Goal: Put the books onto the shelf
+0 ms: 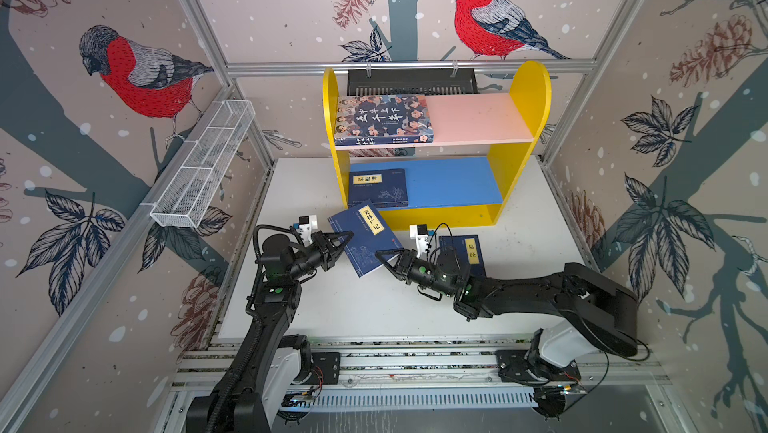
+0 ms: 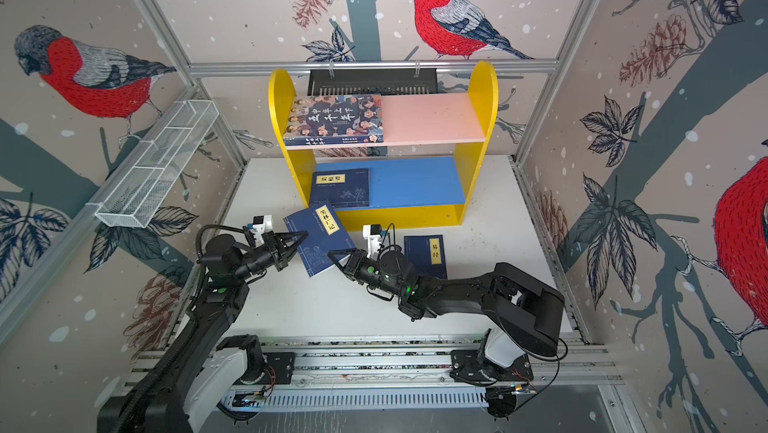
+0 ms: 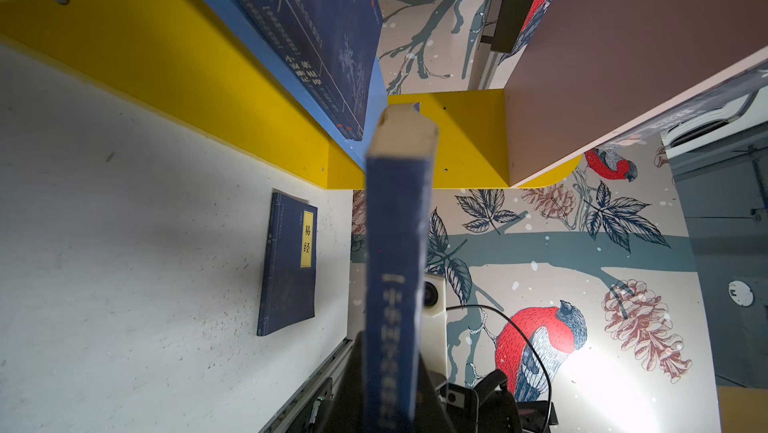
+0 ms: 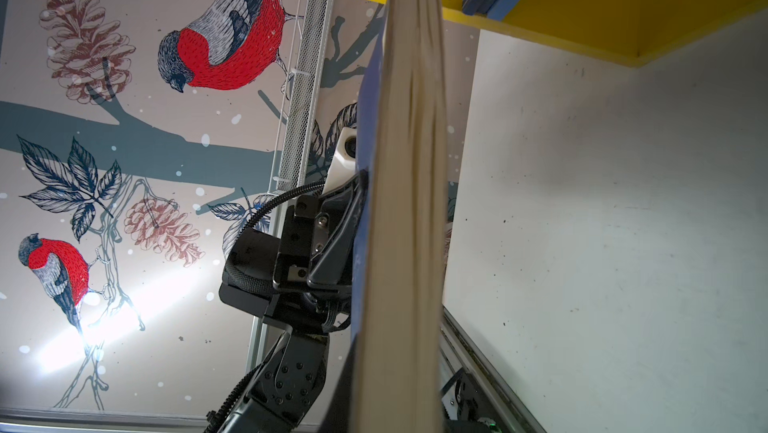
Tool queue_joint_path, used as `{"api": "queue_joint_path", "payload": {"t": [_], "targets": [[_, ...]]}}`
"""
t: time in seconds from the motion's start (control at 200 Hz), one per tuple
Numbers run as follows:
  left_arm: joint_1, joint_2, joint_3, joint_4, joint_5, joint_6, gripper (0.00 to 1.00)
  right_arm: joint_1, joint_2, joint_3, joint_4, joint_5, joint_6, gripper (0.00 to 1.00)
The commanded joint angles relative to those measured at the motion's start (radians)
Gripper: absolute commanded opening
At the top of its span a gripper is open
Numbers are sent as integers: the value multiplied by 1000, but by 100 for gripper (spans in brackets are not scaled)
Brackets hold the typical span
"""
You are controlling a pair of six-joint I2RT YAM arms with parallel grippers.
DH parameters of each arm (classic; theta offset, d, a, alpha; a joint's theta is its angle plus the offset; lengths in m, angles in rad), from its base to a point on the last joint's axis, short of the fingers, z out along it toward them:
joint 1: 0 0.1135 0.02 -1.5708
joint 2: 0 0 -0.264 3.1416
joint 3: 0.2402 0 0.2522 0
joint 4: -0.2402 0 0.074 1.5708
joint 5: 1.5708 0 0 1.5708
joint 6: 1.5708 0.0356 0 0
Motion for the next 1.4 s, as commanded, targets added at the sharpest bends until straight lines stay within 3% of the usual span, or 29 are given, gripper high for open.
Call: {"api": "queue_joint_path", "payload": {"t": [0.0,0.125,0.27,0.5,0.68,0.801,1.041,1.191,1.301,1.361,1.396], "targets": [[2,-13,-5,11,7,42,46,-36,-40,17,-68,-56,-96,1],[4,-12,12,24,99,149,79,-87,-107,35,-173,-196,-188,1],[5,-19,75,-92,223,334,95,-156,-217,41,-359,-333,-298,1],[8,-12,78,-58,304,358,96,-288,-369,91,-657,-561,-451,0],[7,47,110,-18,361,361,94,-324,-371,164,-847,-734,-580,1],[7,101,142,-5,400,367,92,-329,-362,180,-928,-786,-637,0],[-7,143,152,10,485,387,78,-327,-356,206,-972,-857,-687,1],[-64,111,156,3,514,412,71,-325,-319,229,-981,-878,-716,1],[-105,86,156,-54,502,464,50,-324,-289,241,-979,-881,-730,1],[-113,80,154,-72,499,480,33,-324,-282,244,-972,-881,-730,2],[-113,78,154,-82,493,484,18,-326,-282,246,-966,-881,-729,3]]}}
